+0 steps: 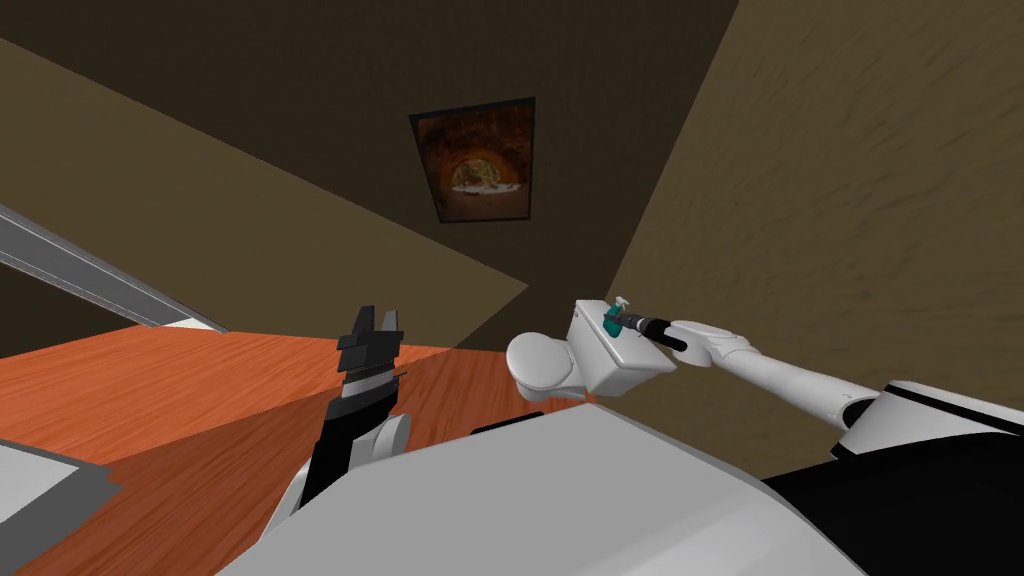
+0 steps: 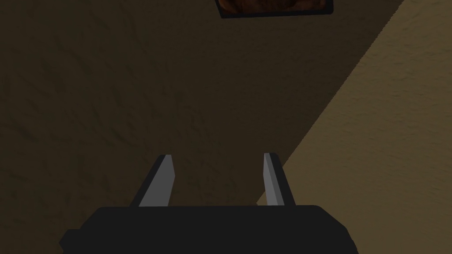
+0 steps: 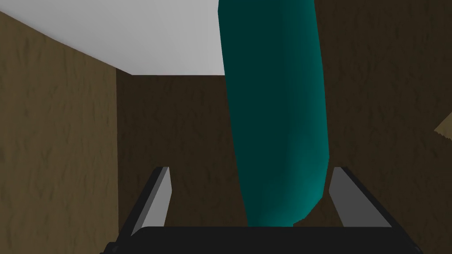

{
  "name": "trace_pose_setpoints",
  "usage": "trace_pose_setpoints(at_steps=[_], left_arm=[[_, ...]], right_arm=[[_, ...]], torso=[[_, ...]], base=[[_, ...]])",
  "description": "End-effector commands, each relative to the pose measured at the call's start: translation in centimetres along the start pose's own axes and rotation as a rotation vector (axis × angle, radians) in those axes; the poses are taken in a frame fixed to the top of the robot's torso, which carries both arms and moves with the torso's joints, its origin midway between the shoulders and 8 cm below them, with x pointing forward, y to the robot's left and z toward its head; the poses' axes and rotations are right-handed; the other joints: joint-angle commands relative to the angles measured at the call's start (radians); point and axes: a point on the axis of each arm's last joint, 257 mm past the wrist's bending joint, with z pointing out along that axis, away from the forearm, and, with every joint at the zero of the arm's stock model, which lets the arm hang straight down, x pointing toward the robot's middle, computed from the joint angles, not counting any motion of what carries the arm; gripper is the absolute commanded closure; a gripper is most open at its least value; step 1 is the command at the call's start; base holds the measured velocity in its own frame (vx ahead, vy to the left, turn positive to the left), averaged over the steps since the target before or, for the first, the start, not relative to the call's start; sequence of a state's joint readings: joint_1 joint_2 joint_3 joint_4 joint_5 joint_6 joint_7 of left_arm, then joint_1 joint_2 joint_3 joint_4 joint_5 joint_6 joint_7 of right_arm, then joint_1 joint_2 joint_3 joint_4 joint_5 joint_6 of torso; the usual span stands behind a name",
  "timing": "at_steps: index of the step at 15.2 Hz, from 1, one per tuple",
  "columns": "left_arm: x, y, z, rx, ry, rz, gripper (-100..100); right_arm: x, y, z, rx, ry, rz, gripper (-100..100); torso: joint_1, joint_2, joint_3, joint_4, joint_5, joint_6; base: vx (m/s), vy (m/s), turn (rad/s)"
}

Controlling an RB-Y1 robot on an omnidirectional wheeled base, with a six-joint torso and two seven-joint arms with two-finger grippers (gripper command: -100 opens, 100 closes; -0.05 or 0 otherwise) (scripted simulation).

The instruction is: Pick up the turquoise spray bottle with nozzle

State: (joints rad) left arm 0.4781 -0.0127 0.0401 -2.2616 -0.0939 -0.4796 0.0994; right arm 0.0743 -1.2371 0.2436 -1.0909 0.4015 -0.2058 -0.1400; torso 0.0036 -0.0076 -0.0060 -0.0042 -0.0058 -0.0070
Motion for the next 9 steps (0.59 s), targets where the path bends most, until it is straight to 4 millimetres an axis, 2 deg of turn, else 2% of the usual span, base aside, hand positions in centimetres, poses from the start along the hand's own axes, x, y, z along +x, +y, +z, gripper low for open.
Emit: trace_pose_setpoints(at_steps=[1,3,4,6,8,9], left_arm=[[0.0,0.0,0.0,0.000,0.000,0.000,0],[0.0,0.0,0.0,0.000,0.000,0.000,0],[0.0,0.0,0.0,0.000,0.000,0.000,0],[0.0,0.0,0.0,0.000,0.000,0.000,0],[0.0,0.0,0.0,0.000,0.000,0.000,0],[0.0,0.0,0.0,0.000,0.000,0.000,0]], right_arm=[[-1.1,-0.5,0.4,0.000,-0.014,0.005,-100],[-0.6,-2.3,0.0,0.037,-0.004,0.009,-100],[-0.4,-1.0,0.7,-0.010,0.016,-0.001,-100],[-1.8,-1.5,1.0,-0.008,-0.002,0.004,-100],[-1.5,-3.9,0.5,0.042,0.004,0.012,-100],[-1.5,-4.0,0.5,0.043,0.004,0.012,-100]], torso=[[0.000,0.000,0.000,0.000,0.000,0.000],[-0.002,-0.001,0.000,0.000,0.000,0.000],[-0.003,-0.001,-0.001,0.000,-0.001,0.000],[0.000,0.000,0.000,0.000,0.000,0.000],[0.000,0.000,0.000,0.000,0.000,0.000],[-0.002,-0.001,0.000,0.000,0.000,0.001]], base=[[-0.021,0.052,-0.002],[-0.005,0.019,0.000],[-0.021,0.053,0.000],[-0.036,0.084,-0.006],[-0.014,0.034,0.001],[0.000,0.000,0.000]])
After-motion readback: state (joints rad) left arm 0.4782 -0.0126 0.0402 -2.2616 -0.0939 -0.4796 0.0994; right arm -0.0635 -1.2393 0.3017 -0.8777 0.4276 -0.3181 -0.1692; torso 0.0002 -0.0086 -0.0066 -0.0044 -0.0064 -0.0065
